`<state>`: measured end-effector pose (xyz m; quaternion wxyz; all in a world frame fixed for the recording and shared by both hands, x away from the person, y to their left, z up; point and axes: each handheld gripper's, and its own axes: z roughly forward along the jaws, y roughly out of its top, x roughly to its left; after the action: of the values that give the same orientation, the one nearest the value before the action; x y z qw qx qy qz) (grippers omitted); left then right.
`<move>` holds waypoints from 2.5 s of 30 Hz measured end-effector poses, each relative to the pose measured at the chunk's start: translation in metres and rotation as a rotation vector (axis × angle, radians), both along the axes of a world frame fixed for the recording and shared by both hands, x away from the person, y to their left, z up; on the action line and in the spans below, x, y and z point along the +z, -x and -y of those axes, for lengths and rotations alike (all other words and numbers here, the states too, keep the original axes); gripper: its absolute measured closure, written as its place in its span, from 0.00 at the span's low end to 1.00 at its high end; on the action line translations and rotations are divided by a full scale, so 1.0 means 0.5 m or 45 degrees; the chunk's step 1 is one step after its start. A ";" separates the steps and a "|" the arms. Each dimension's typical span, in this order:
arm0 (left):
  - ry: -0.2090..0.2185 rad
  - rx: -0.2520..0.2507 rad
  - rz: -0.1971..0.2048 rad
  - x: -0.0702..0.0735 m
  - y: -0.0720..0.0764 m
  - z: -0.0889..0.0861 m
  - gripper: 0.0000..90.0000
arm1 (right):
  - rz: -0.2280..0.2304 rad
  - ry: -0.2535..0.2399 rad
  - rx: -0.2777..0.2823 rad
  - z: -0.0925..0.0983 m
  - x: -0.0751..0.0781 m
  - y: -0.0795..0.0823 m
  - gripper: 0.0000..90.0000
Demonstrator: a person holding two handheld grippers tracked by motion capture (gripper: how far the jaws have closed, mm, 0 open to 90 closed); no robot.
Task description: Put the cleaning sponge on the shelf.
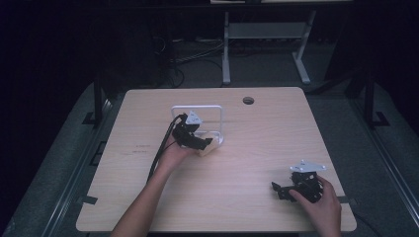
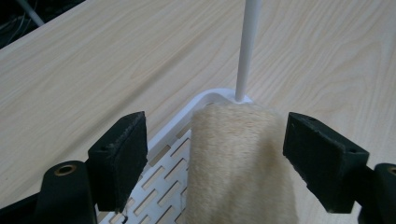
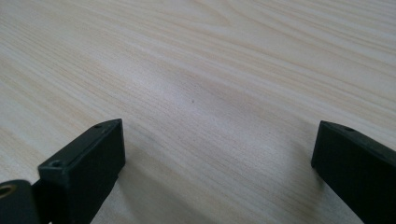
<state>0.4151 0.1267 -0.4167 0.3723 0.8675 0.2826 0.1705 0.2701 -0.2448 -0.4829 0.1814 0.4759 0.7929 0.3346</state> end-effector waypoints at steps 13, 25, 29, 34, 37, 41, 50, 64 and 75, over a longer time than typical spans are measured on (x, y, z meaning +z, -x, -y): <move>0.024 -0.013 0.015 0.042 0.049 -0.035 0.38 | 0.000 0.000 0.001 0.000 0.000 0.000 0.03; 0.065 -0.114 -0.087 0.035 0.113 -0.051 0.97 | 0.001 0.001 0.002 0.000 0.000 0.000 0.03; 0.041 -0.137 -0.136 0.010 0.119 -0.045 1.00 | -0.001 -0.003 0.002 0.000 0.000 0.000 0.03; 0.025 -0.164 -0.183 -0.024 0.120 -0.025 1.00 | 0.000 0.000 0.000 0.000 0.000 0.000 0.03; -0.002 -0.163 -0.199 -0.046 0.119 -0.014 1.00 | 0.001 0.000 0.000 0.000 0.000 0.000 0.03; -0.021 -0.144 -0.207 -0.061 0.111 -0.013 1.00 | 0.001 0.000 0.000 0.000 0.000 0.000 0.03; -0.021 -0.096 -0.177 -0.073 0.097 -0.022 1.00 | 0.000 0.000 0.001 0.000 0.000 0.000 0.03; 0.002 -0.011 -0.093 -0.058 0.082 -0.048 1.00 | 0.000 0.000 0.000 0.000 0.000 0.000 0.03; 0.000 0.060 -0.044 -0.053 0.067 -0.065 0.99 | 0.001 0.000 0.001 0.000 0.000 0.000 0.03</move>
<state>0.3817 0.1591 -0.4431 0.3633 0.8633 0.3095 0.1641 0.2701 -0.2448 -0.4830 0.1816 0.4756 0.7930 0.3348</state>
